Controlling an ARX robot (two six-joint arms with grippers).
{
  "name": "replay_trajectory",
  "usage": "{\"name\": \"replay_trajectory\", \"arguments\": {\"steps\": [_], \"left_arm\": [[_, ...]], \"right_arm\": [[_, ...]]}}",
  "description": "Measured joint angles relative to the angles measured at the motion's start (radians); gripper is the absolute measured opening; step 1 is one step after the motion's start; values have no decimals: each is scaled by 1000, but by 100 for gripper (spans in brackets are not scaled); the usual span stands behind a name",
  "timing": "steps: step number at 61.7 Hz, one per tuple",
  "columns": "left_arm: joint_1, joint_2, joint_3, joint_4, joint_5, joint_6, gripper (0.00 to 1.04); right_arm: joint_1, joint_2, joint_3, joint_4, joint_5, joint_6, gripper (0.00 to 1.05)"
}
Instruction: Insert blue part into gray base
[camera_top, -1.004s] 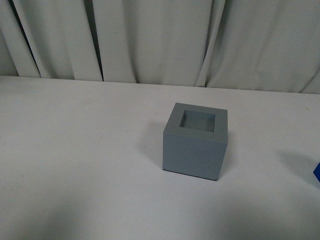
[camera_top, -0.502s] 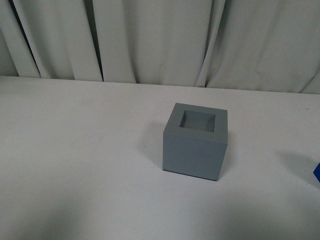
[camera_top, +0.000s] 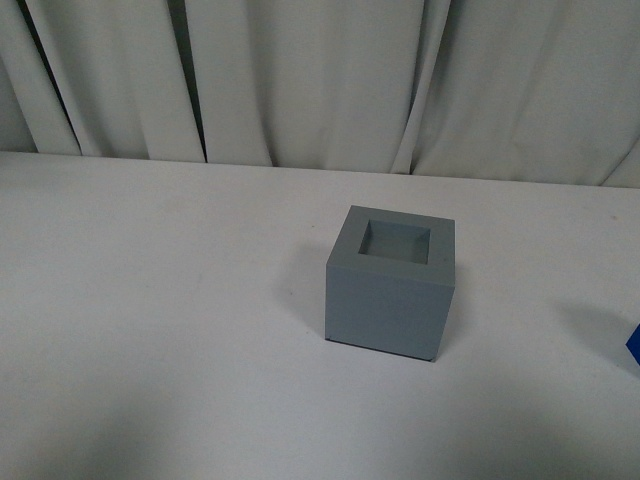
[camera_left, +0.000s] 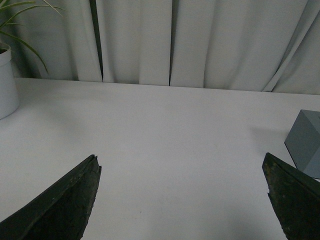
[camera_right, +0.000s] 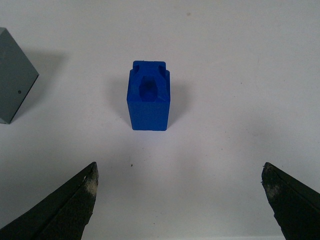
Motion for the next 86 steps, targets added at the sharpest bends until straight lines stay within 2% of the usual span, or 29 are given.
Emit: {"name": "replay_trajectory", "arguments": {"steps": [13,34,86], "left_arm": [[0,0,0,0,0,0,98],[0,0,0,0,0,0,98],[0,0,0,0,0,0,98]], "right_arm": [[-69,344,254,-129,-65,26,96],[-45,667,515,-224,-95,44,96],[17,929,606,-167,-23,73,96]]}}
